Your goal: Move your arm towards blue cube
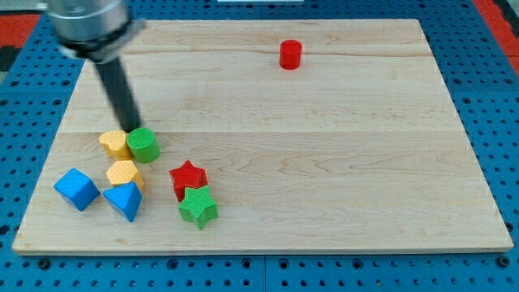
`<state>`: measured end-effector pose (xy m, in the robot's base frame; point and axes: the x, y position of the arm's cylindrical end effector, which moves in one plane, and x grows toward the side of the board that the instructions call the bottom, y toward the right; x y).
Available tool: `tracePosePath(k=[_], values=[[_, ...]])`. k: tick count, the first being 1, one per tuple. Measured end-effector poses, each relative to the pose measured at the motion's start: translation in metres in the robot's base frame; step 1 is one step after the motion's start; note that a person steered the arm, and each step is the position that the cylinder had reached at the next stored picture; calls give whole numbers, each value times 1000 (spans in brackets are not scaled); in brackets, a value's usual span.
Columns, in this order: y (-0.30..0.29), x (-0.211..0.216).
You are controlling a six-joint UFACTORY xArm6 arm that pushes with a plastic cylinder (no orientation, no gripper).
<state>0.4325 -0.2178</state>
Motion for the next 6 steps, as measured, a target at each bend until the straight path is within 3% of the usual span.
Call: tracePosePath(k=[2, 3, 4, 6], values=[[-68, 9], [-77, 53], [-76, 105], [8, 126]])
